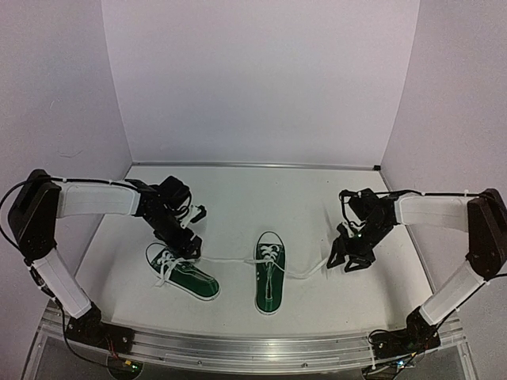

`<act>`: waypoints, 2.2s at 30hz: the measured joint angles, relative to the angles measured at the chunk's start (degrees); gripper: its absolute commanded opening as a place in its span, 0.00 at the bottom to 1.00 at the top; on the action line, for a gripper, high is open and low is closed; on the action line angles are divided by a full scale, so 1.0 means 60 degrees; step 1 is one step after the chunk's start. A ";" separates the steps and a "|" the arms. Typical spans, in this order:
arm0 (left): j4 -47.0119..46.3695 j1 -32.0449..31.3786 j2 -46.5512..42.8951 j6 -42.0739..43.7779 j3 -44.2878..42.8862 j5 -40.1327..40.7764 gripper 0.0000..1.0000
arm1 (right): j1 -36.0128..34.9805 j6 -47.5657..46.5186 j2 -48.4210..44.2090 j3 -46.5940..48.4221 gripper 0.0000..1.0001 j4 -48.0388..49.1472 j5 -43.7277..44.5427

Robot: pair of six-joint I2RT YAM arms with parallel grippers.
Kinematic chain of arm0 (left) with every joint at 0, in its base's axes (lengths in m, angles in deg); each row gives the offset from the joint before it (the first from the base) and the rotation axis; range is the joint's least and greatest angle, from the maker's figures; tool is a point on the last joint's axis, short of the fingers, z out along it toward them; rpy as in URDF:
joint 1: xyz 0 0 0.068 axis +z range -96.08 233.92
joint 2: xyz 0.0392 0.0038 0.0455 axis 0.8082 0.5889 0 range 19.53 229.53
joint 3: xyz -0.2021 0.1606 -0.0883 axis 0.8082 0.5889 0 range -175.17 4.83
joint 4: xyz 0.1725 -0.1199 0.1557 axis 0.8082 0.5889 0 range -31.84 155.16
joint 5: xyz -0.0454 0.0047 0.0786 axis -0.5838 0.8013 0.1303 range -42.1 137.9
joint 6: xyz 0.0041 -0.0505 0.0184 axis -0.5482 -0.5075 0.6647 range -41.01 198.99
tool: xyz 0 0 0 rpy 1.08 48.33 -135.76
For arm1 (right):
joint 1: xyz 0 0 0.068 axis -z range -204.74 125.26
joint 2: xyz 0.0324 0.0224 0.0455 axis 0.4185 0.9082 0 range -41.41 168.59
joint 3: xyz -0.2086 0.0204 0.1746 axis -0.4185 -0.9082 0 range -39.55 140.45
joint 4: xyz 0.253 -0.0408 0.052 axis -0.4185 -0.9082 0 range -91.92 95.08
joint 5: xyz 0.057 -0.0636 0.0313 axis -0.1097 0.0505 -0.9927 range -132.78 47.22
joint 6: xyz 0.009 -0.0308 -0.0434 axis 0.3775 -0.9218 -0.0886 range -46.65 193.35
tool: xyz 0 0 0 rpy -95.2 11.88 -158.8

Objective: Tie the shoes

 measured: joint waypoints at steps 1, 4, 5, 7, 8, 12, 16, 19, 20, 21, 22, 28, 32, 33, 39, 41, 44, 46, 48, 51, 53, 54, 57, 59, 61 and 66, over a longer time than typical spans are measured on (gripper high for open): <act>-0.0005 0.0000 -0.0227 0.0077 0.0000 0.0016 1.00 | 0.0003 -0.0064 -0.0187 0.0096 0.82 -0.0080 -0.0021; -0.0193 0.0000 -0.1199 0.0281 0.0001 0.0220 1.00 | 0.0002 -0.0177 -0.0999 0.0551 0.98 -0.0255 0.0006; -0.0357 0.0000 -0.1561 0.0303 0.0007 0.0323 1.00 | -0.0001 -0.0234 -0.1249 0.0695 0.98 -0.0281 0.0074; -0.0798 0.0000 -0.2236 0.0303 0.0010 0.0629 1.00 | 0.0003 -0.0263 -0.1820 0.1015 0.98 -0.0296 0.0271; -0.0993 0.0000 -0.2510 0.0328 0.0011 0.0752 1.00 | 0.0001 -0.0277 -0.2088 0.1161 0.98 -0.0295 0.0416; -0.1368 0.0003 -0.2720 0.0825 -0.0227 0.0879 1.00 | 0.0006 -0.0199 -0.2876 0.1471 0.98 -0.0245 0.1116; -0.1112 -0.0024 -0.1963 0.1880 -0.0893 -0.0336 1.00 | 0.0010 0.0046 -0.3206 0.1605 0.98 -0.0066 0.1581; -0.1355 -0.0251 -0.1588 0.2601 -0.0667 -0.1070 0.99 | 0.0023 0.0246 -0.3200 0.1623 0.98 0.0105 0.1429; -0.1507 -0.0400 -0.1491 0.2904 -0.0452 -0.1292 0.96 | 0.0025 0.0315 -0.3176 0.1623 0.98 0.0156 0.1291; -0.1614 -0.0505 -0.1391 0.3099 -0.0314 -0.1449 0.93 | 0.0025 0.0372 -0.3152 0.1623 0.98 0.0223 0.1140; -0.1637 -0.0629 -0.1168 0.3353 -0.0271 -0.1648 0.91 | 0.0025 0.0437 -0.3115 0.1623 0.98 0.0293 0.0982; -0.1743 -0.1068 0.1292 0.4777 -0.1043 -0.2645 0.73 | 0.0025 0.0706 -0.2951 0.1620 0.98 0.0533 0.0323; -0.1667 -0.1258 0.2555 0.5511 -0.1827 -0.2868 0.62 | 0.0025 0.0864 -0.2949 0.1620 0.98 0.0577 0.0059; -0.1641 -0.1321 0.2749 0.5637 -0.2004 -0.2865 0.59 | 0.0025 0.0908 -0.2950 0.1618 0.98 0.0585 0.0018; -0.1611 -0.1749 0.3641 0.6269 -0.2835 -0.2731 0.42 | 0.0025 0.1130 -0.3012 0.1519 0.98 0.0667 -0.0156; -0.1601 -0.1863 0.3818 0.6335 -0.2921 -0.2675 0.39 | 0.0025 0.1167 -0.3025 0.1504 0.98 0.0670 -0.0184; -0.1569 -0.1979 0.4015 0.6493 -0.2954 -0.2547 0.34 | 0.0025 0.1204 -0.3026 0.1499 0.98 0.0681 -0.0216; -0.1599 -0.2008 0.4055 0.6509 -0.2973 -0.2449 0.27 | 0.0025 0.1208 -0.3026 0.1491 0.98 0.0686 -0.0238; -0.1616 -0.2017 0.4058 0.6524 -0.2973 -0.2332 0.21 | 0.0025 0.1208 -0.3026 0.1488 0.98 0.0690 -0.0263; -0.1638 -0.2029 0.4058 0.6617 -0.2972 -0.2179 0.04 | 0.0025 0.1204 -0.3026 0.1485 0.98 0.0699 -0.0300; -0.1700 -0.2045 0.4044 0.6685 -0.2951 -0.2086 0.00 | 0.0025 0.1204 -0.3026 0.1485 0.98 0.0701 -0.0325; -0.1741 -0.2050 0.4029 0.6706 -0.2931 -0.2051 0.00 | 0.0025 0.1204 -0.3026 0.1484 0.98 0.0704 -0.0334; -0.1796 -0.2063 0.3870 0.6503 -0.2791 -0.2070 0.00 | 0.0025 0.1193 -0.3010 0.1465 0.97 0.0714 -0.0361; -0.1793 -0.2072 0.3701 0.6289 -0.2692 -0.2150 0.00 | 0.0025 0.1156 -0.2916 0.1463 0.85 0.0727 -0.0460; -0.1857 -0.2104 0.3498 0.5929 -0.2667 -0.2379 0.00 | 0.0025 0.1076 -0.2665 0.1463 0.71 0.0776 -0.0721; -0.2772 -0.2332 0.2785 0.4681 -0.2628 -0.3123 0.00 | 0.0025 0.0872 -0.1662 0.1461 0.51 0.0852 -0.1470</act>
